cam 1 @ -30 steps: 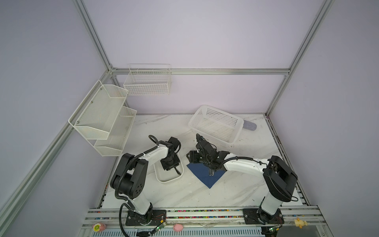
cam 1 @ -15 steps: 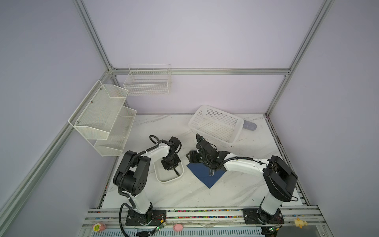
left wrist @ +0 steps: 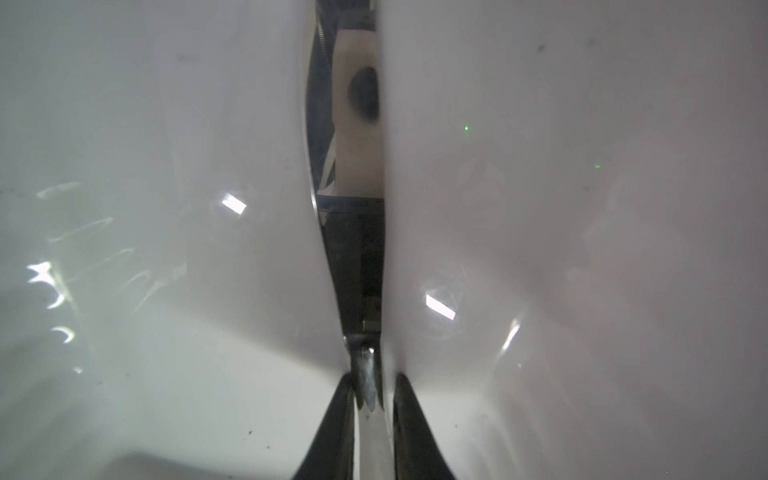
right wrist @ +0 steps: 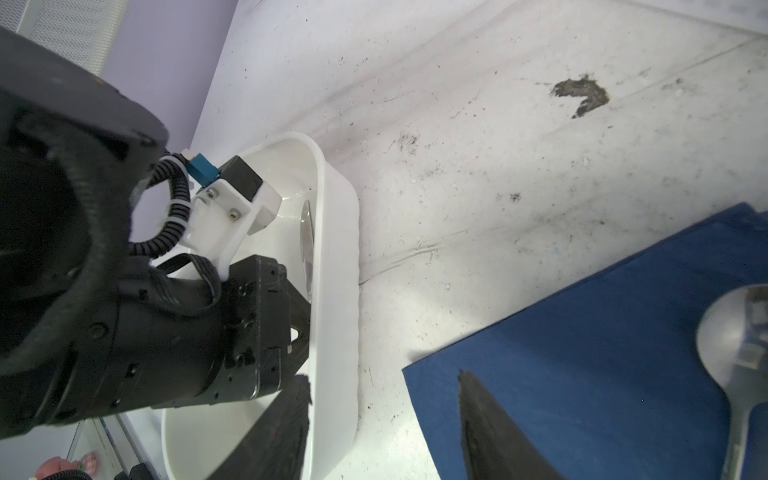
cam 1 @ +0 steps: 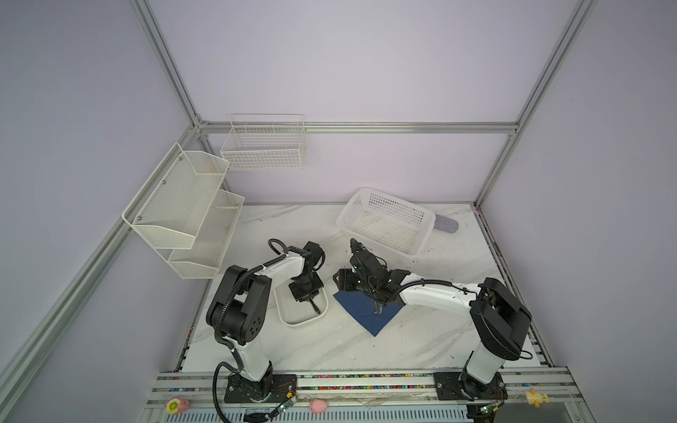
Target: Place the utensils on the paper napkin and roll it up
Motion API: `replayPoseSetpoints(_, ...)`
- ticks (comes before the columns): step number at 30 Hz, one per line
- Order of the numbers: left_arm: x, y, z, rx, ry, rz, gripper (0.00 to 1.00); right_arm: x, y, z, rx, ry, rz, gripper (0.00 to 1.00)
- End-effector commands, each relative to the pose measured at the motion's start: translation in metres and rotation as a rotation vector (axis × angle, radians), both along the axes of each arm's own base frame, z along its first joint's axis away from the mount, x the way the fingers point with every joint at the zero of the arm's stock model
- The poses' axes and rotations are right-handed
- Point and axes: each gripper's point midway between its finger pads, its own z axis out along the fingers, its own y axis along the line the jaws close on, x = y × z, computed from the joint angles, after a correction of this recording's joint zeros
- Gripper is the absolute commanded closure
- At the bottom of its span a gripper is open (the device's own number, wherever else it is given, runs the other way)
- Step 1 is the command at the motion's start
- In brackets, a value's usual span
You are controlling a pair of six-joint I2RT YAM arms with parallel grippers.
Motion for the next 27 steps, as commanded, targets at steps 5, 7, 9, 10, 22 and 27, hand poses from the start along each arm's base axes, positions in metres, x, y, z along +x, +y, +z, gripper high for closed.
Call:
replayPoseSetpoints(5,-0.007,0.006,-0.027,0.004,0.036,0.012,0.85,0.001,-0.007,-0.003,-0.024,-0.012,-0.012,0.41)
replayPoseSetpoints(7,-0.009,0.008,-0.03,0.018,0.06,0.001,0.85,0.0,-0.006,-0.003,-0.023,-0.01,-0.01,0.41)
replayPoseSetpoints(9,-0.012,0.009,-0.031,0.025,0.075,-0.002,0.85,0.001,-0.006,-0.003,-0.023,-0.011,-0.011,0.41)
replayPoseSetpoints(10,-0.013,0.01,-0.033,0.026,0.081,-0.002,0.85,0.001,-0.006,-0.002,-0.021,-0.011,-0.011,0.41)
replayPoseSetpoints(22,-0.003,0.01,-0.002,0.023,0.008,-0.057,0.92,0.003,-0.008,0.004,-0.017,-0.023,-0.022,0.41)
replayPoseSetpoints(27,0.002,0.013,0.031,0.037,-0.028,-0.093,0.92,0.003,-0.009,0.006,-0.013,-0.027,-0.025,0.41)
